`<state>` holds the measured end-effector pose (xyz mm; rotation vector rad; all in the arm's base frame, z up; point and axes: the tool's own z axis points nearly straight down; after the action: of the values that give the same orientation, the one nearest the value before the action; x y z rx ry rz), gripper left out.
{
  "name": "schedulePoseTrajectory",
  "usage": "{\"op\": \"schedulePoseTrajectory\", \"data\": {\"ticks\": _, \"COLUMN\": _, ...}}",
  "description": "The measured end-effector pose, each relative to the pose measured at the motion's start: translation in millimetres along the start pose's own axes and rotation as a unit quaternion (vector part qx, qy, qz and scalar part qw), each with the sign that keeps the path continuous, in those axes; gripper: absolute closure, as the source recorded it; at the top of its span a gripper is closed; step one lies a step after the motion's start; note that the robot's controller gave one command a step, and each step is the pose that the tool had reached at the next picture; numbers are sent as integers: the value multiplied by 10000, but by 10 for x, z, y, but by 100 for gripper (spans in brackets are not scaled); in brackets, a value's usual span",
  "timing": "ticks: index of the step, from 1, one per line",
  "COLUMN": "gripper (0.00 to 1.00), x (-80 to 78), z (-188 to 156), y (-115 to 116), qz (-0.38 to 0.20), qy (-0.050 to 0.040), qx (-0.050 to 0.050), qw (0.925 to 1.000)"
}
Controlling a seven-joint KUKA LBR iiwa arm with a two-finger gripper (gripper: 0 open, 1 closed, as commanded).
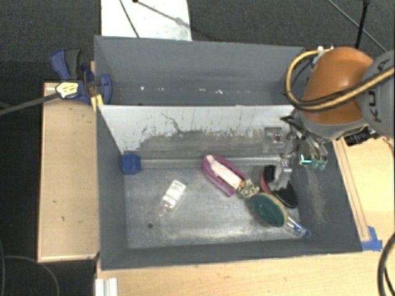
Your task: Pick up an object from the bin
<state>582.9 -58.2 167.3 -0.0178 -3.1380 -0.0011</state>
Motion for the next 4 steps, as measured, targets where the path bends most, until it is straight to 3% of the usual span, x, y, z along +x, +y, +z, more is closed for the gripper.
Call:
{"op": "schedulePoseTrajectory", "data": {"ticks": 1, "gripper": 0, "x": -18, "z": 930, "y": -252, "qz": -1291, "qy": -57, "qx": 14, "qw": 9916}}
{"op": "schedulePoseTrajectory", "data": {"ticks": 2, "gripper": 0, "x": 618, "z": 898, "y": -252, "qz": -1858, "qy": -212, "qx": 35, "qw": 9823}}
{"op": "schedulePoseTrajectory", "data": {"ticks": 3, "gripper": 0, "x": 856, "z": 570, "y": -897, "qz": -1990, "qy": -44, "qx": 30, "qw": 9800}}
{"op": "schedulePoseTrajectory", "data": {"ticks": 4, "gripper": 0, "x": 983, "z": 792, "y": -240, "qz": -1916, "qy": -5, "qx": -12, "qw": 9815}}
